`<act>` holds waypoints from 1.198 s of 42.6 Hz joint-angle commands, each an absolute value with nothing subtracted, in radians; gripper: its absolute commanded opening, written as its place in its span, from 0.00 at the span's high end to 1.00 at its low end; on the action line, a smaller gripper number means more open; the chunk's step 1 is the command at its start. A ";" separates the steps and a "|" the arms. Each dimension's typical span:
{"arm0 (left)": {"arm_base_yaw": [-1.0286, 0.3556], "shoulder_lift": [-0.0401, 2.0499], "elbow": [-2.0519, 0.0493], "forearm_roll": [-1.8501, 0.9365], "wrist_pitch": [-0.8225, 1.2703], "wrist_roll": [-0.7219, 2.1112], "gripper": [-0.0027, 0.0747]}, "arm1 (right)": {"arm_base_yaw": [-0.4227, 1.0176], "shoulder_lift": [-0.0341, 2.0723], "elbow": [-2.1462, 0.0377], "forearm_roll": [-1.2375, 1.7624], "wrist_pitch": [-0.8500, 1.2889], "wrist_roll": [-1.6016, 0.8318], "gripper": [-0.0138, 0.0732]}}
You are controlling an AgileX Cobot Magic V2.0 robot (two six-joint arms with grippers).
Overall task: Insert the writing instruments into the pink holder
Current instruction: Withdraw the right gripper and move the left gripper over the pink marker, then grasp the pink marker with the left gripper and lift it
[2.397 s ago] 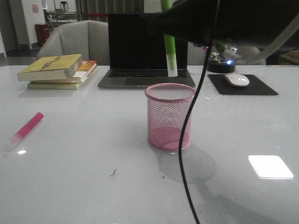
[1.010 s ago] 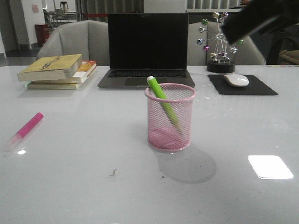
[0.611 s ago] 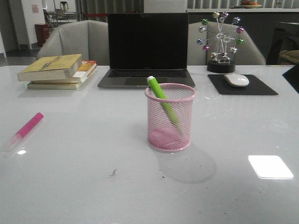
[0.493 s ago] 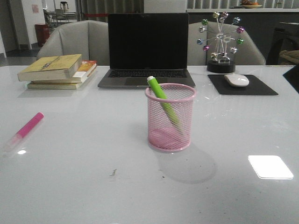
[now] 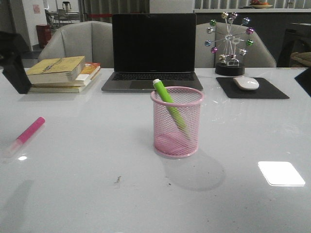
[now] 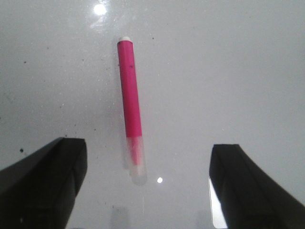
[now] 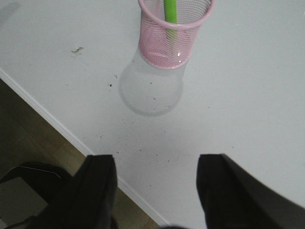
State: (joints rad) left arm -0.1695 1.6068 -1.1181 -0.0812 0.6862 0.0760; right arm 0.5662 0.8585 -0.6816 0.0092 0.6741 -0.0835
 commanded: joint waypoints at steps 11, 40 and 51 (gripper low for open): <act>-0.169 1.880 -1.392 -0.022 0.732 0.066 0.21 | 0.561 0.852 -0.709 0.000 0.620 -0.095 0.28; -0.167 2.037 -1.507 0.000 0.712 0.066 0.54 | 0.561 0.852 -0.709 0.000 0.620 -0.095 0.28; -0.167 2.035 -1.509 0.000 0.742 0.066 0.83 | 0.561 0.852 -0.709 0.000 0.620 -0.095 0.28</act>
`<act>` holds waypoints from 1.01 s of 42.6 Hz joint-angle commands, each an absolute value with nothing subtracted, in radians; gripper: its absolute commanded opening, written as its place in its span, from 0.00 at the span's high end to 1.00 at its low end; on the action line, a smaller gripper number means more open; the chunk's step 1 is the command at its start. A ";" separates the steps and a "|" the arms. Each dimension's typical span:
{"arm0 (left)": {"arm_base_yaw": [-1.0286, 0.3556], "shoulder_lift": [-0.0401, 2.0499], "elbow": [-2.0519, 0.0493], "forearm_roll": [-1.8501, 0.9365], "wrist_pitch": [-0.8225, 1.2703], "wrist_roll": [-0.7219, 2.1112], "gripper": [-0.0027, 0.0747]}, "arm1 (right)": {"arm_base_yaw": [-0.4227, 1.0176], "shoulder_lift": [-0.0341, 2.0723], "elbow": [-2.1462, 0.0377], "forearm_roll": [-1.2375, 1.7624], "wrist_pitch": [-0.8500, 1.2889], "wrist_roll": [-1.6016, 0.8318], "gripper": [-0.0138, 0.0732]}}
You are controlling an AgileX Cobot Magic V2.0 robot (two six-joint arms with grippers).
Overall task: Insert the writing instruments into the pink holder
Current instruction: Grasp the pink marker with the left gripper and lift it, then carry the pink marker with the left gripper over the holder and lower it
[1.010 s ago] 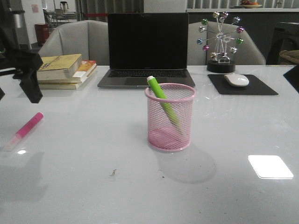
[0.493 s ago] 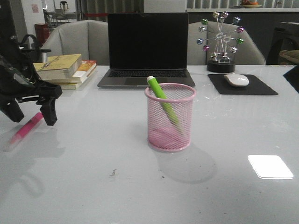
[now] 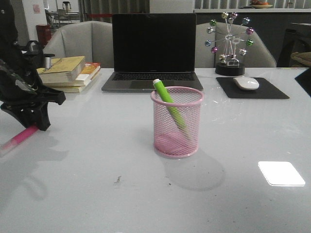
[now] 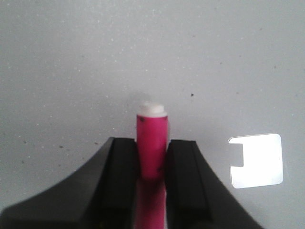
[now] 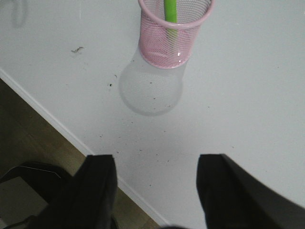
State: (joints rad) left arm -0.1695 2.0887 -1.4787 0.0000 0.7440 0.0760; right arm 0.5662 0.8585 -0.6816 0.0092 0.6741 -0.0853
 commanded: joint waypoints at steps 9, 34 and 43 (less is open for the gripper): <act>-0.169 1.982 -1.510 -0.043 0.772 0.066 0.85 | 0.561 0.852 -0.709 0.000 0.620 -0.095 0.28; -0.514 1.479 -1.065 -0.259 -0.062 0.180 0.85 | 0.561 0.852 -0.709 0.000 0.620 -0.095 0.28; -0.735 1.494 -0.923 -0.259 -0.535 0.178 0.85 | 0.561 0.852 -0.709 0.000 0.620 -0.095 0.28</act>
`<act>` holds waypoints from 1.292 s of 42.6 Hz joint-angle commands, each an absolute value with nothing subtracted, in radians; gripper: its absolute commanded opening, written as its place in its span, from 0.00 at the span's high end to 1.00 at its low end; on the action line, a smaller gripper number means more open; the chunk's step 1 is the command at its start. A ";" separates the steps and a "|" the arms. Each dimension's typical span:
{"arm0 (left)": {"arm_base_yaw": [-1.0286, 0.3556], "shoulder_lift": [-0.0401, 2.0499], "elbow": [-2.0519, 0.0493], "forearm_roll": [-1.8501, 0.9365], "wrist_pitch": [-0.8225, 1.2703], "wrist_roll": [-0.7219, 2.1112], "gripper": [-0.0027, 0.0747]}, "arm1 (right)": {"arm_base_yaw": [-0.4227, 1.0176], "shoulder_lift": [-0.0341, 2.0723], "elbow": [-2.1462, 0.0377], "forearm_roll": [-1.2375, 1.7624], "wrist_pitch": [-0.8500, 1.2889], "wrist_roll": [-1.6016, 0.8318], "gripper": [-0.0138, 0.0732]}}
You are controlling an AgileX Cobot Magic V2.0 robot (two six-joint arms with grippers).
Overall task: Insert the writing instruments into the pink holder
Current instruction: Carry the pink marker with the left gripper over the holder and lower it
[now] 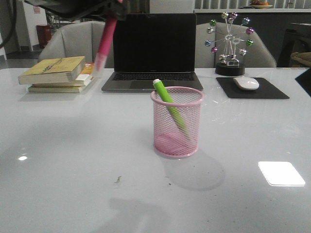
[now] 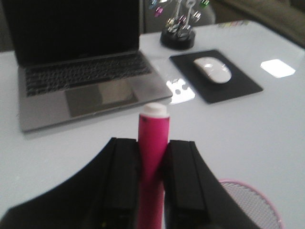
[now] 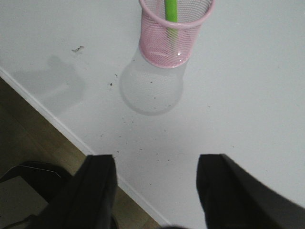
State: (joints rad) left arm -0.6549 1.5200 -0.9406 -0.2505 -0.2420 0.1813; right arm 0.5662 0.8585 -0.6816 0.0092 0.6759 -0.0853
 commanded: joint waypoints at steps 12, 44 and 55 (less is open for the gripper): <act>-0.897 1.668 -0.915 -0.254 -0.913 0.178 0.85 | 0.561 0.852 -0.709 0.000 0.620 -0.095 0.28; -0.907 1.967 -1.102 -0.242 -0.899 0.178 0.60 | 0.561 0.852 -0.709 0.000 0.620 -0.095 0.28; -0.907 1.936 -1.102 -0.242 -0.863 0.182 0.43 | 0.561 0.852 -0.709 0.000 0.620 -0.095 0.28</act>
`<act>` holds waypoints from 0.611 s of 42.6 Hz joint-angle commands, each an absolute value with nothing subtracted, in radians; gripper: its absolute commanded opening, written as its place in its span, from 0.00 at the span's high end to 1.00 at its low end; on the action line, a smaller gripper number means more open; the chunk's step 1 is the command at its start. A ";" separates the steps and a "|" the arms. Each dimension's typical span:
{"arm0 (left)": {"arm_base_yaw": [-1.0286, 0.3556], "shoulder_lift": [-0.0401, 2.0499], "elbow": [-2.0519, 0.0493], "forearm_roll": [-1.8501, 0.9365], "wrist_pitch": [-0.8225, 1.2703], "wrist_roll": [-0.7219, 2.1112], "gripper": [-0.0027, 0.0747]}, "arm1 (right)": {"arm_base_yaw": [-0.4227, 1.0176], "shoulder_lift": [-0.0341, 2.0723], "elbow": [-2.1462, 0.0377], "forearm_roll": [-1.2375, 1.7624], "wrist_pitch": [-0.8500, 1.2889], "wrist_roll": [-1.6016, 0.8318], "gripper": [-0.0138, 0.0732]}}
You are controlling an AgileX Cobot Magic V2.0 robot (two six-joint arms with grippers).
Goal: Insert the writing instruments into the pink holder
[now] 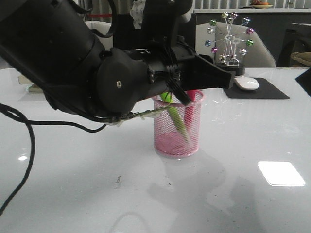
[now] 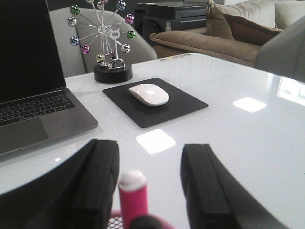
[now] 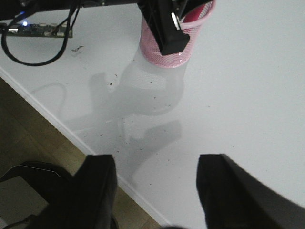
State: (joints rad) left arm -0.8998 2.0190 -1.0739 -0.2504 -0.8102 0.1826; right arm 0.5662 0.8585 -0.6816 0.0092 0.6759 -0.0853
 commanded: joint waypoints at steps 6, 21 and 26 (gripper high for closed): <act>-0.905 1.843 -1.102 -0.242 -0.731 0.230 0.43 | 0.561 0.852 -0.709 0.000 0.620 -0.095 0.28; -0.900 1.458 -1.102 -0.227 0.032 0.320 0.43 | 0.561 0.852 -0.709 0.000 0.620 -0.095 0.28; -0.875 1.352 -1.102 -0.213 0.262 0.320 0.43 | 0.561 0.852 -0.709 0.000 0.620 -0.095 0.28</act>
State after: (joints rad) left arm -0.8927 1.4584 -1.0739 -0.2262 0.1494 0.3179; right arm 0.5662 0.8585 -0.6816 0.0092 0.6776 -0.0853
